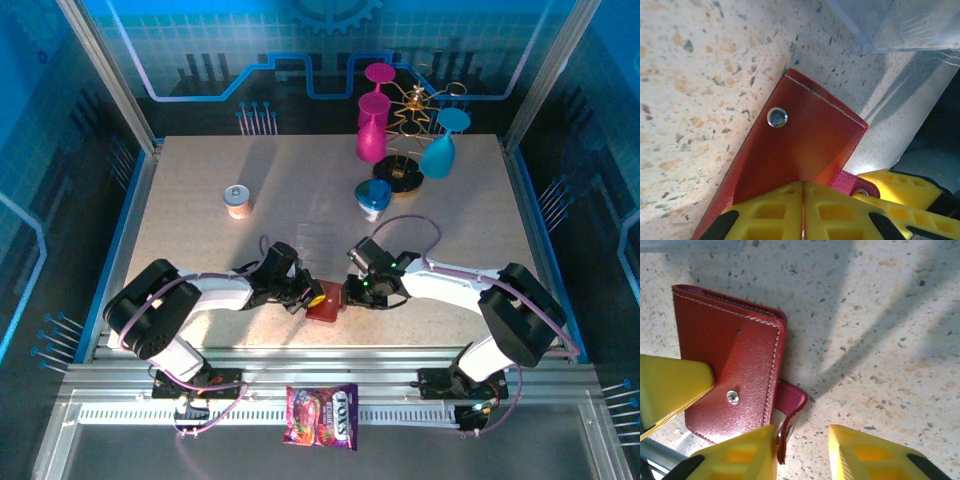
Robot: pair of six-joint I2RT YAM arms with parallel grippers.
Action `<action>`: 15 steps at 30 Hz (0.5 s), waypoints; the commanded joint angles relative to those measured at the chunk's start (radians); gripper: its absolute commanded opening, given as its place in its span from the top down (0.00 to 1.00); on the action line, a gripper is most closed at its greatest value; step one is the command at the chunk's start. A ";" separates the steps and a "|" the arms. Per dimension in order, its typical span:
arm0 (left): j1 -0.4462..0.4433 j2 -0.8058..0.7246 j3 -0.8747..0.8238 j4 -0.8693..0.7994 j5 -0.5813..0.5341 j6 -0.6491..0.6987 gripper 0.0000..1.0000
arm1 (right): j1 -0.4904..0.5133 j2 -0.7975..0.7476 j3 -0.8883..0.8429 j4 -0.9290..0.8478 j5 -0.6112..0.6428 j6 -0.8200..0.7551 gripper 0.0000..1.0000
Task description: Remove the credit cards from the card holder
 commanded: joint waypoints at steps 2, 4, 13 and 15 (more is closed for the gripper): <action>-0.009 0.015 0.004 -0.095 -0.001 -0.005 0.90 | -0.012 0.008 -0.013 -0.022 0.003 0.016 0.68; -0.009 0.015 0.005 -0.095 -0.001 -0.004 0.90 | -0.017 0.006 -0.020 -0.005 -0.003 0.015 0.72; -0.008 0.014 0.009 -0.096 -0.003 -0.004 0.90 | -0.028 0.048 -0.020 0.069 -0.047 0.027 0.72; -0.009 0.012 0.008 -0.096 -0.003 -0.005 0.90 | -0.028 0.053 -0.020 0.079 -0.053 0.029 0.74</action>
